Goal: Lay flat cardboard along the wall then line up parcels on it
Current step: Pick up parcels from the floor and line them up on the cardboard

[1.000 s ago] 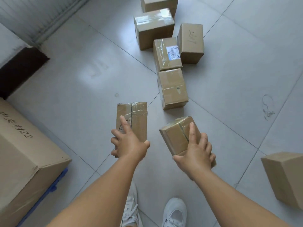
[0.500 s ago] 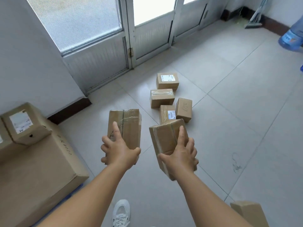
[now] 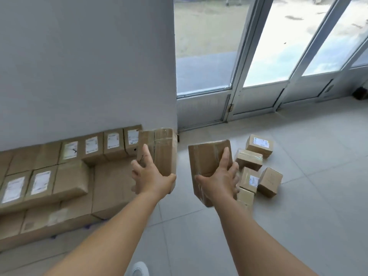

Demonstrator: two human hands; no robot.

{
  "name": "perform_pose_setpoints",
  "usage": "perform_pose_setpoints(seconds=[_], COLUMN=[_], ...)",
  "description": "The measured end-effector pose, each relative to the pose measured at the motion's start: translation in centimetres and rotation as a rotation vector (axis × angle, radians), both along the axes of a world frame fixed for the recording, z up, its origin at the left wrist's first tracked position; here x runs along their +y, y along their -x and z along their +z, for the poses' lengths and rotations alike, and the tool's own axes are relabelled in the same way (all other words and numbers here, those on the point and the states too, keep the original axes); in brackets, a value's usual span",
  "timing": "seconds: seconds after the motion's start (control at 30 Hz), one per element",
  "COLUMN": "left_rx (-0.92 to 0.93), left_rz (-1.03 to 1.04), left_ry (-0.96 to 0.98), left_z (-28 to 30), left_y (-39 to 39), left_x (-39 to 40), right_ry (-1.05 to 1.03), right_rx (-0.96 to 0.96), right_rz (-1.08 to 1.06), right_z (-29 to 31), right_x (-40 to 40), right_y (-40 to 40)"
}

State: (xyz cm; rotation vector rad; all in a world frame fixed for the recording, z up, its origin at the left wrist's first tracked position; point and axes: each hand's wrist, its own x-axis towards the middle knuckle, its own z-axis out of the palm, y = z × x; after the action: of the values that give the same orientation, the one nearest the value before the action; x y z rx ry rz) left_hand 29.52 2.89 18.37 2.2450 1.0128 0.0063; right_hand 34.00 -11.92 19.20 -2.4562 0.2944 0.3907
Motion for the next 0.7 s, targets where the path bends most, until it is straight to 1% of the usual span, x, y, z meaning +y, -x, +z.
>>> perform_pose_setpoints(seconds=[0.1,0.33,0.5,0.7], left_rx=[-0.027,0.021,0.010,0.041], left_rz=[0.107,0.344,0.477,0.596], left_ry=[-0.003,-0.021,0.028,0.052], left_z=[1.7,3.8,4.4,4.4], left_y=[3.4,11.7,18.7,27.4], left_x=[3.3,12.5,19.8,29.3], right_ry=[-0.015,-0.013,-0.008,0.010], right_rx=[-0.023,-0.019,-0.023,-0.041], right_rz=[0.101,0.321,0.455,0.580], right_z=[1.8,3.9,4.6,5.5], right_x=[4.0,14.9,23.7,34.1], right_y=[1.7,6.9,12.7,20.5])
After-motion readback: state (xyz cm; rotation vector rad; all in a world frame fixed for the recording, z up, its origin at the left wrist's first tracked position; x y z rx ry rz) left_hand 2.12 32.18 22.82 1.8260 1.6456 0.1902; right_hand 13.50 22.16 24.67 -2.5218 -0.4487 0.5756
